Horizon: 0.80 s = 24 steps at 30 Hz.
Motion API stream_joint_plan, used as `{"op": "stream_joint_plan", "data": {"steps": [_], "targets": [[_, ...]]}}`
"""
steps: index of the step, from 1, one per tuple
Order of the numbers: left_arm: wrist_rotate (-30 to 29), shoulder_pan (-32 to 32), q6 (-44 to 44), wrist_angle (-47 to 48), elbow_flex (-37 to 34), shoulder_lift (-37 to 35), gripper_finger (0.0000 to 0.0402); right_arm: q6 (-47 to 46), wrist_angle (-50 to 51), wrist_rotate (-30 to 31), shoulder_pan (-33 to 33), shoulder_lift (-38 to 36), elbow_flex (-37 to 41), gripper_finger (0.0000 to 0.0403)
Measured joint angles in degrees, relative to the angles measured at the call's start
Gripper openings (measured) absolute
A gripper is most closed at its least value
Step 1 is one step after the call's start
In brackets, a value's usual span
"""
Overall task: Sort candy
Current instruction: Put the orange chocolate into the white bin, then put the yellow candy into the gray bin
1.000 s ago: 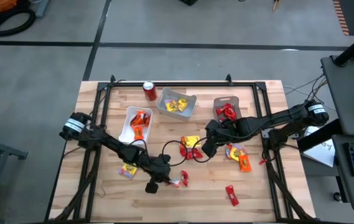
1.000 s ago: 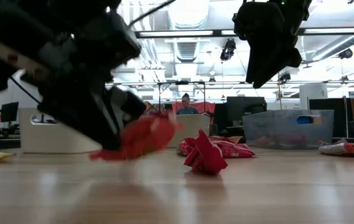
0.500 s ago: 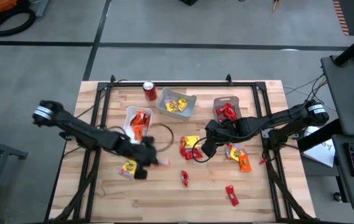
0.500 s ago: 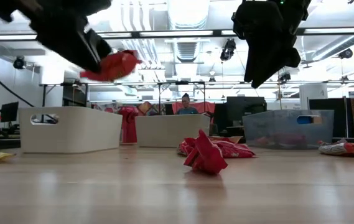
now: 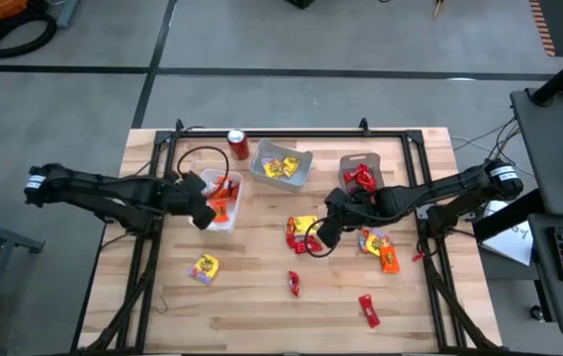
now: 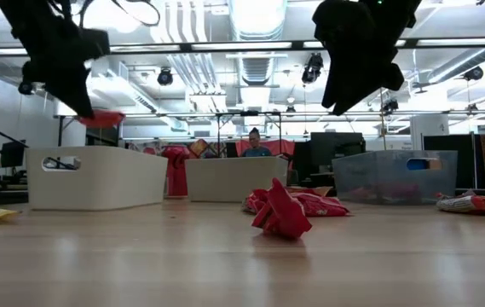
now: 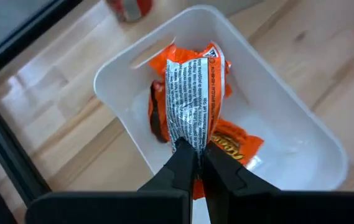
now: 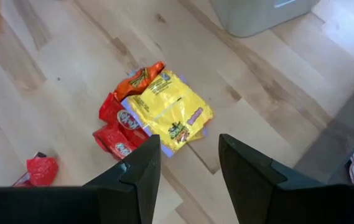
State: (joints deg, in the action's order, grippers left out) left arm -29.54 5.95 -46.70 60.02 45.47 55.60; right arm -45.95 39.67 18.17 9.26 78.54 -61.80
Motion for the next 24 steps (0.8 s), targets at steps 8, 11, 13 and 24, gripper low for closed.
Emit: {"op": "stream_joint_plan", "data": {"steps": [8,11,13,24], "targets": [[-0.6,-2.0,-1.1,-1.1,-1.5,6.0,0.0005,-0.1,-0.3,1.2,0.0,0.0,0.0,0.0153],[-1.1,-2.1,-1.8,-1.1,-1.5,8.3,0.0022,-0.1,-0.6,2.4,0.0,0.0,0.0,0.0153],[-1.1,-2.1,-1.8,-1.1,-1.5,9.5,0.0038,-0.1,-0.9,2.6,0.0,0.0,0.0,0.0153],[-1.2,-2.1,1.0,-1.7,-1.5,12.4,0.0137,-0.1,-1.3,4.5,0.0,0.0,0.0,0.0153]]}}
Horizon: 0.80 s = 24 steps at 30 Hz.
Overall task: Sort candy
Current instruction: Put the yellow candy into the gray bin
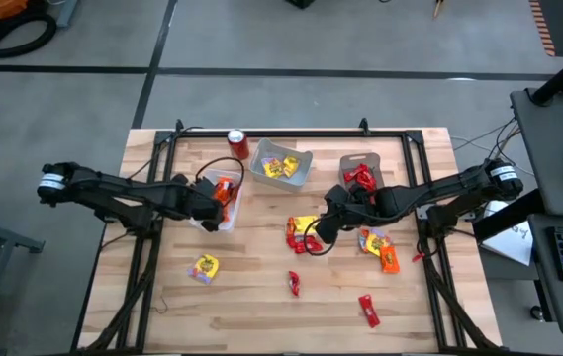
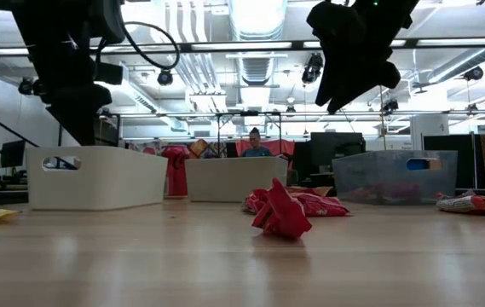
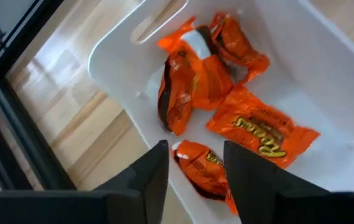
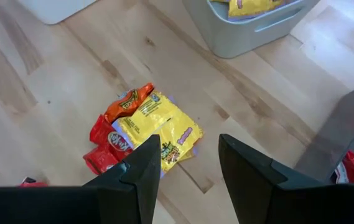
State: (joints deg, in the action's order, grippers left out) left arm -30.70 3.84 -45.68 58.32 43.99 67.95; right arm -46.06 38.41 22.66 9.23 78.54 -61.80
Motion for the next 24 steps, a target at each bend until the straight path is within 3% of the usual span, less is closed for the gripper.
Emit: {"op": "stream_joint_plan", "data": {"steps": [5,11,17,21,24], "targets": [[0.8,1.3,4.7,-5.7,0.6,-1.6,0.0148,-0.9,-0.2,0.0,0.0,0.0,0.0,0.0153],[3.0,5.0,16.3,-16.8,1.2,-3.6,0.0139,1.4,-0.4,-1.3,0.0,0.5,0.1,0.0153],[9.5,8.9,29.1,-27.7,0.9,-3.7,0.013,22.5,-0.2,-9.3,0.0,4.6,0.2,0.0153],[10.6,10.7,30.9,-30.0,0.9,-3.1,0.0129,35.6,-0.1,-10.3,0.3,9.1,0.2,0.0153],[10.6,11.4,30.8,-30.1,0.9,-2.3,0.0129,40.2,-0.2,-10.2,0.3,12.5,0.2,0.0153]]}}
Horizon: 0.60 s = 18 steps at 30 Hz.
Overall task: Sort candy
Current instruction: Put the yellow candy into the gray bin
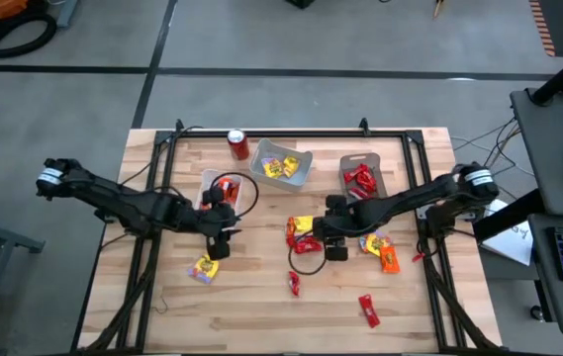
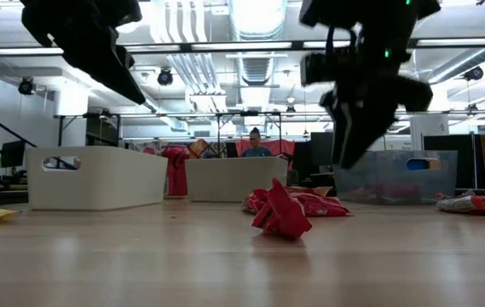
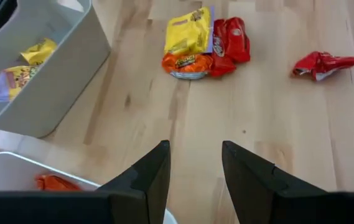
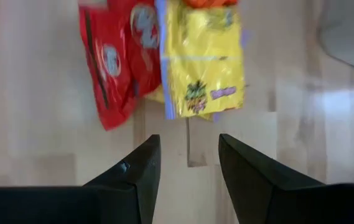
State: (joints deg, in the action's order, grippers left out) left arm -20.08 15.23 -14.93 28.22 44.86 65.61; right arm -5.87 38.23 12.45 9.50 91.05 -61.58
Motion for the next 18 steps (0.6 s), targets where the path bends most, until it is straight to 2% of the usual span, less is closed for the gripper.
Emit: {"op": "stream_joint_plan", "data": {"steps": [6,15,18], "targets": [[0.0,0.1,-0.5,-2.4,-0.7,1.9,0.0129,2.9,-0.1,2.5,0.0,5.0,-0.6,0.0153],[-0.1,0.1,-0.1,-5.3,-0.7,5.5,0.0129,8.4,-5.7,2.9,0.0,6.8,-0.9,0.0153],[-0.2,0.1,-0.1,-5.6,-0.7,6.6,0.0129,10.0,-6.3,4.8,0.0,7.2,-0.9,0.0153]]}}
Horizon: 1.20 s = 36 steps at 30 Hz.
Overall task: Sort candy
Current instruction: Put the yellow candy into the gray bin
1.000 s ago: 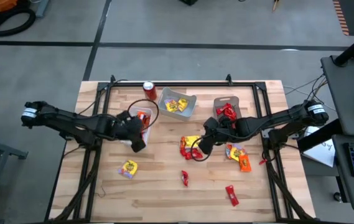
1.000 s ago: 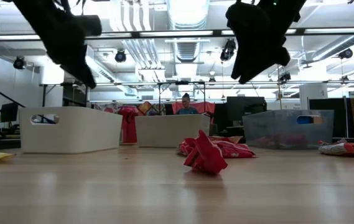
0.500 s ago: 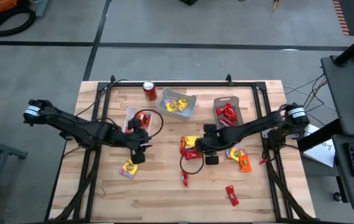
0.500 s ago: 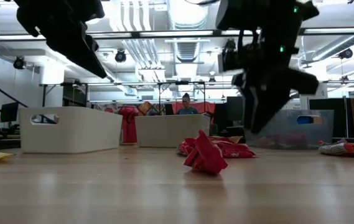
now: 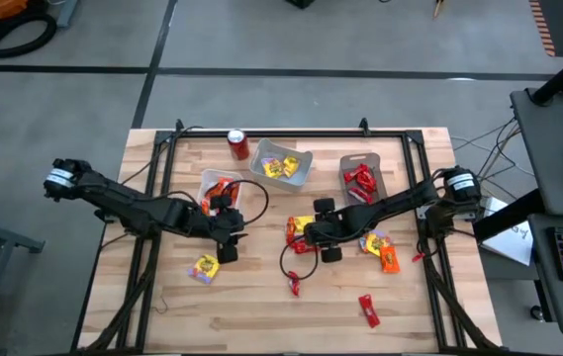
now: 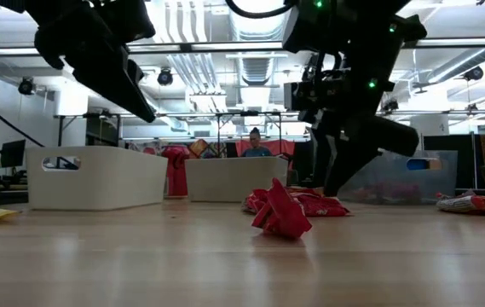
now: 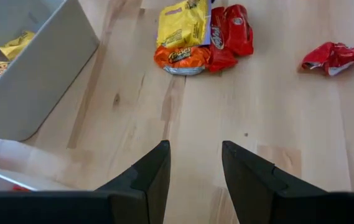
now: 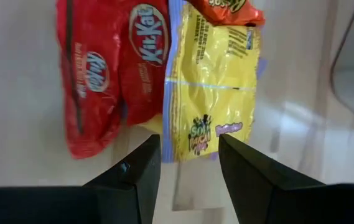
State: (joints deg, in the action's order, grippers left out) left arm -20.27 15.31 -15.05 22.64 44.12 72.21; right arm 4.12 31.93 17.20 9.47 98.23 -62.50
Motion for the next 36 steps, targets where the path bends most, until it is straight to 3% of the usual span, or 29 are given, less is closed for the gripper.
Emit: {"op": "stream_joint_plan", "data": {"steps": [8,17,27,36], "targets": [[-0.1,0.0,0.0,-1.2,0.0,2.3,0.0129,2.6,-3.6,1.0,-0.7,0.2,0.0,0.0134],[-0.2,0.0,0.0,-2.2,0.0,3.3,0.0128,2.4,-3.6,0.8,-1.9,0.5,0.1,0.0016],[-0.2,0.0,6.2,-11.7,0.0,3.9,0.0128,-3.5,-4.5,-0.3,-1.9,-3.0,0.2,0.0008],[-0.2,-0.3,18.8,-30.6,0.0,13.1,0.0157,-12.7,-7.1,-3.5,-1.9,-5.5,0.2,0.0008]]}}
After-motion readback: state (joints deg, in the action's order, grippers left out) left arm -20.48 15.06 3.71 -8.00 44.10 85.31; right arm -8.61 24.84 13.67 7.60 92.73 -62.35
